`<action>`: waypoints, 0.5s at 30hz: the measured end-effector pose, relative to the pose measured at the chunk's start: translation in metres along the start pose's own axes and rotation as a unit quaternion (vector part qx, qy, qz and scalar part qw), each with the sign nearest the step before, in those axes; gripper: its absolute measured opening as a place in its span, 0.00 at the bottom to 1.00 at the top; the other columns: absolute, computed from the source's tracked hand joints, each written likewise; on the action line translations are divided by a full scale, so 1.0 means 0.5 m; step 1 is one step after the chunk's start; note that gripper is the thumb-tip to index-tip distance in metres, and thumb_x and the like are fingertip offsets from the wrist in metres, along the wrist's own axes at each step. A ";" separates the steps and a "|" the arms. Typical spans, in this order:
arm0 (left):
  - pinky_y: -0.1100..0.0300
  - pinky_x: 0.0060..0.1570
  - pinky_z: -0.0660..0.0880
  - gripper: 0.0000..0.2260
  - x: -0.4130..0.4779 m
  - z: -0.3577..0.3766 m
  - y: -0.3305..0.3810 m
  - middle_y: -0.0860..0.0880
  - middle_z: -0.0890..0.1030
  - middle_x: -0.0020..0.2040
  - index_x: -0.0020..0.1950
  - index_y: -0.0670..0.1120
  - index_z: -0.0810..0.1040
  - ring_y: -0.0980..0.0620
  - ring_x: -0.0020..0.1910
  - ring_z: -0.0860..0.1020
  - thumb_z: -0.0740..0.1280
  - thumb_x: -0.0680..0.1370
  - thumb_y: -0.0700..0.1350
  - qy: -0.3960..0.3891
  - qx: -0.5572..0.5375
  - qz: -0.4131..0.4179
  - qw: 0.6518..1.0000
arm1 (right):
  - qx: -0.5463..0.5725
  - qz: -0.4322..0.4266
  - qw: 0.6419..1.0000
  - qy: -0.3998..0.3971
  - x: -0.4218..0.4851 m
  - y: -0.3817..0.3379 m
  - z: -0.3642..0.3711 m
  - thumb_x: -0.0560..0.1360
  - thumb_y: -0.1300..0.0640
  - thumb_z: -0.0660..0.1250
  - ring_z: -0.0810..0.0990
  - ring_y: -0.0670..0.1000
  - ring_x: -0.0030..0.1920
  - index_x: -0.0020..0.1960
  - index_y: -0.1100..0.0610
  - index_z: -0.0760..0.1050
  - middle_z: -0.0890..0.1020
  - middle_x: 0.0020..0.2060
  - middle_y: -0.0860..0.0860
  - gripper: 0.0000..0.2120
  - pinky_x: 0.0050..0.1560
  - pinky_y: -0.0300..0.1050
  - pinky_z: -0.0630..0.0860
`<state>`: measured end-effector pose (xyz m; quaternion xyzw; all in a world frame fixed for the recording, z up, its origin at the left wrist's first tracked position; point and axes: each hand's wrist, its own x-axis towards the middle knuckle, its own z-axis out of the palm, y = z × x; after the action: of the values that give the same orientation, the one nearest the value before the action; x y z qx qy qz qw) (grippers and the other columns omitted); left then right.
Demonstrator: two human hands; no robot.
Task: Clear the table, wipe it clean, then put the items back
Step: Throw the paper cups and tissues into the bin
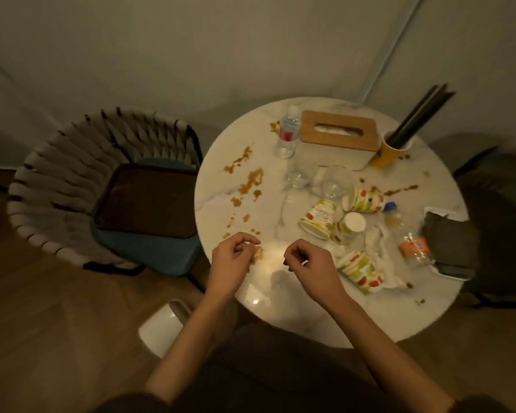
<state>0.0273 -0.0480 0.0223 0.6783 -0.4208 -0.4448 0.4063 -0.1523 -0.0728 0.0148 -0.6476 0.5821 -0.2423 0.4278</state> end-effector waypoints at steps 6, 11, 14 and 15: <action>0.62 0.36 0.77 0.09 0.021 0.123 0.034 0.50 0.81 0.36 0.49 0.49 0.80 0.57 0.30 0.78 0.63 0.77 0.38 -0.092 0.073 0.009 0.993 | 0.013 0.029 0.995 0.098 -0.009 0.079 -0.147 0.76 0.59 0.68 0.79 0.42 0.41 0.45 0.52 0.79 0.82 0.39 0.47 0.03 0.42 0.32 0.73; 0.62 0.46 0.75 0.14 0.046 0.232 -0.001 0.56 0.80 0.53 0.58 0.52 0.78 0.60 0.41 0.79 0.67 0.73 0.43 -0.186 0.207 0.061 0.959 | -0.079 0.106 0.981 0.142 -0.013 0.194 -0.209 0.73 0.58 0.72 0.77 0.51 0.53 0.55 0.54 0.76 0.78 0.52 0.51 0.12 0.52 0.43 0.72; 0.58 0.54 0.74 0.24 0.073 0.277 -0.024 0.53 0.72 0.66 0.69 0.52 0.71 0.54 0.60 0.75 0.67 0.73 0.48 -0.247 0.330 0.133 0.901 | -0.146 0.150 0.974 0.080 -0.021 0.244 -0.211 0.71 0.54 0.73 0.71 0.56 0.62 0.63 0.55 0.73 0.73 0.61 0.55 0.22 0.62 0.49 0.69; 0.56 0.57 0.74 0.26 0.084 0.290 -0.027 0.53 0.69 0.69 0.71 0.51 0.69 0.52 0.64 0.72 0.68 0.72 0.48 -0.262 0.360 0.146 0.884 | -0.163 0.154 0.973 0.059 -0.023 0.254 -0.210 0.71 0.53 0.73 0.70 0.56 0.63 0.66 0.54 0.72 0.72 0.62 0.55 0.25 0.63 0.50 0.69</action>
<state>-0.0963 -0.1085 -0.0411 0.5676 -0.7372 -0.3598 0.0696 -0.3092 -0.0848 -0.0353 -0.5955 0.7310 -0.1133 0.3133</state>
